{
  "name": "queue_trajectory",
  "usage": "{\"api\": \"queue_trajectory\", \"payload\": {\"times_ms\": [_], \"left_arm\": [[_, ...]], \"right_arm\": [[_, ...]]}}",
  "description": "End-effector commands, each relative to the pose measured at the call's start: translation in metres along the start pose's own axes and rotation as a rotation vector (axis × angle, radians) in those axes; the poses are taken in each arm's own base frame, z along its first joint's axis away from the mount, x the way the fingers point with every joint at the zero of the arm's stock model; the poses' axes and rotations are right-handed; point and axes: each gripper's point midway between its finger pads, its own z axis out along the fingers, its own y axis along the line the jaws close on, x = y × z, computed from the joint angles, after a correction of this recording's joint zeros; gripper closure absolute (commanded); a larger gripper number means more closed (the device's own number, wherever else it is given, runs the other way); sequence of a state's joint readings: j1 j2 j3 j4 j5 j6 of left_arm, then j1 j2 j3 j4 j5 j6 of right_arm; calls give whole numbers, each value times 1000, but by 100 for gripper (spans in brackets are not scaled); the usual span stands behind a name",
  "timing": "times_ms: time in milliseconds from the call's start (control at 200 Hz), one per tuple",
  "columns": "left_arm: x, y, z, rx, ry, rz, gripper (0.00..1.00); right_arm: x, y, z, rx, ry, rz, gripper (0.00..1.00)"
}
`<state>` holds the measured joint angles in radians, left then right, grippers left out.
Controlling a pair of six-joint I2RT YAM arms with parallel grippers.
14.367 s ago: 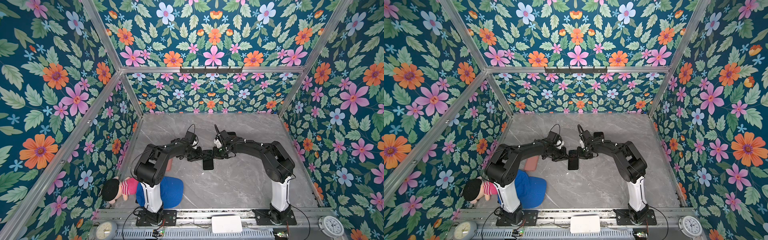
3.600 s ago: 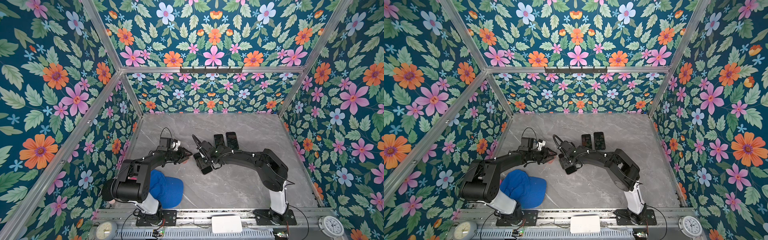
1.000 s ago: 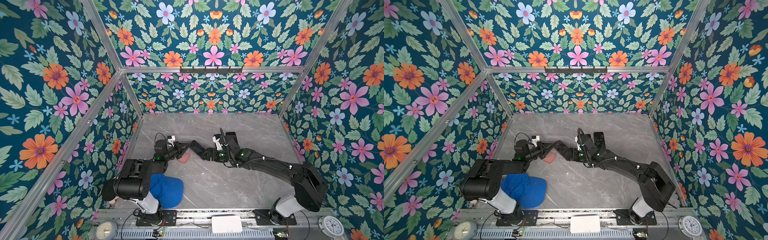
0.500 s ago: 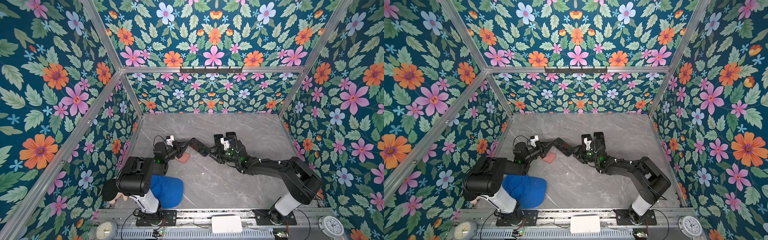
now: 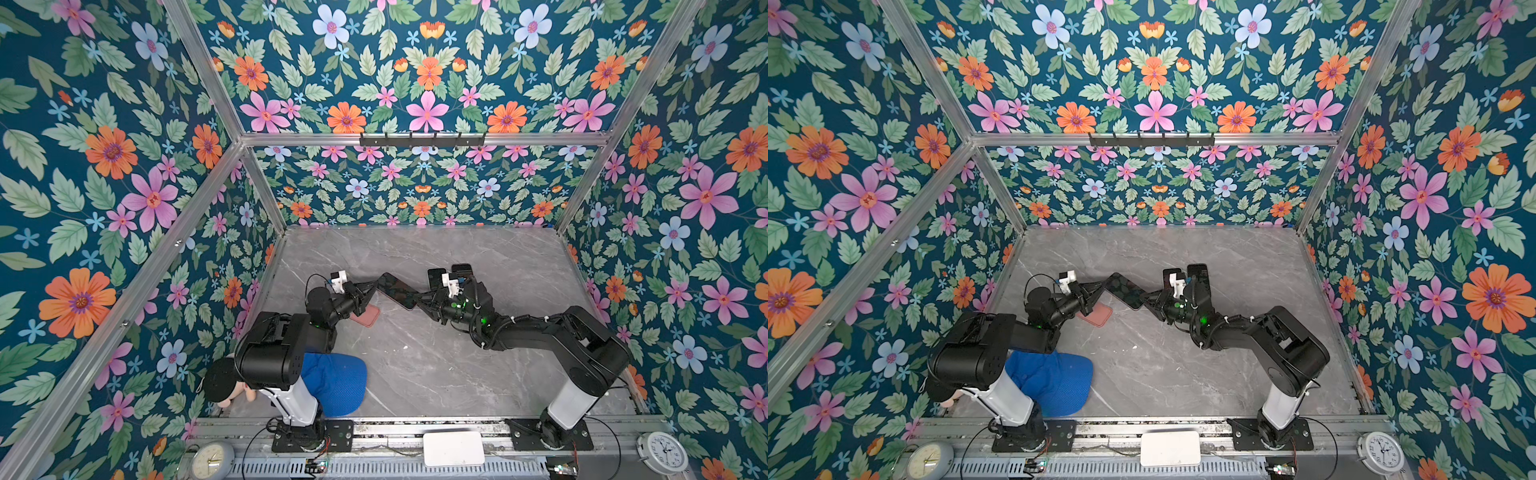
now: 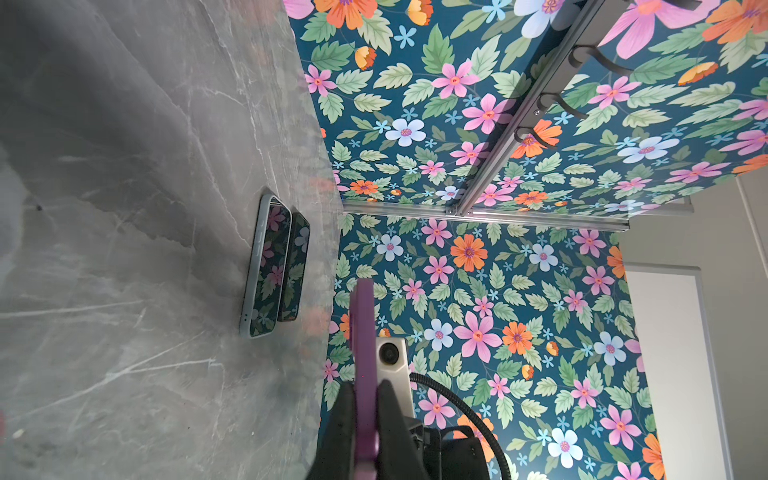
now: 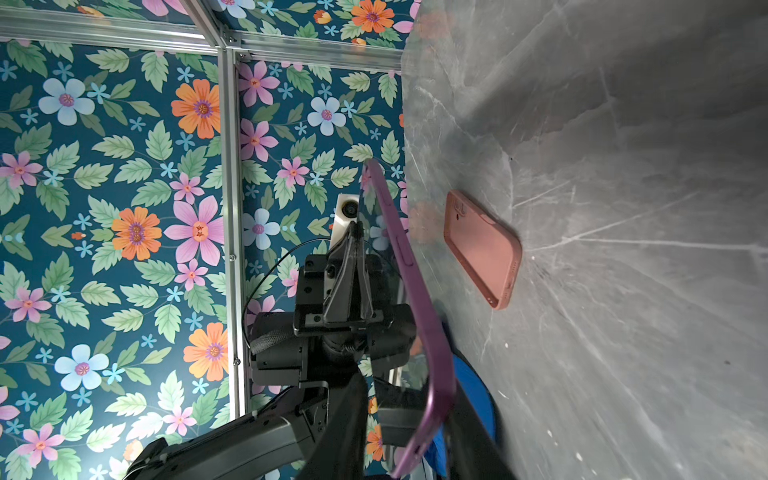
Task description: Put the phone into the phone case
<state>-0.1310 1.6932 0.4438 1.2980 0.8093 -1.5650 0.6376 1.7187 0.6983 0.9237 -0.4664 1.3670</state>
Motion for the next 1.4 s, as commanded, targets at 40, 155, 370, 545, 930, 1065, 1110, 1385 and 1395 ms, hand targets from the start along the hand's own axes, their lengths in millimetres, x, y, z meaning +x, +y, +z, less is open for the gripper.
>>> {"api": "queue_trajectory", "payload": {"times_ms": [40,155,370,545,930,1065,1110,1385,1395], "left_arm": [[2,-16,-1,66,3,37,100],[2,-16,-2,66,4,38,100],[4,-14,-2,61,8,40,100],[5,-8,-2,26,9,62,92],[6,13,-5,-141,20,146,72],[7,20,-8,-186,30,162,67],[7,24,-9,-210,32,172,63],[5,61,-23,-472,67,228,45],[4,62,-24,-478,67,233,45]], "right_arm": [[-3,17,1,-68,-12,2,76],[-3,16,2,-67,-10,10,80],[-6,25,0,-98,-16,-4,84],[-7,27,-2,-97,-15,-5,86],[-12,32,1,-47,1,-23,96],[-12,34,2,-36,5,-25,100],[-12,33,2,-31,5,-24,100],[-14,28,2,14,6,-50,100],[-15,28,2,14,5,-51,100]]}}
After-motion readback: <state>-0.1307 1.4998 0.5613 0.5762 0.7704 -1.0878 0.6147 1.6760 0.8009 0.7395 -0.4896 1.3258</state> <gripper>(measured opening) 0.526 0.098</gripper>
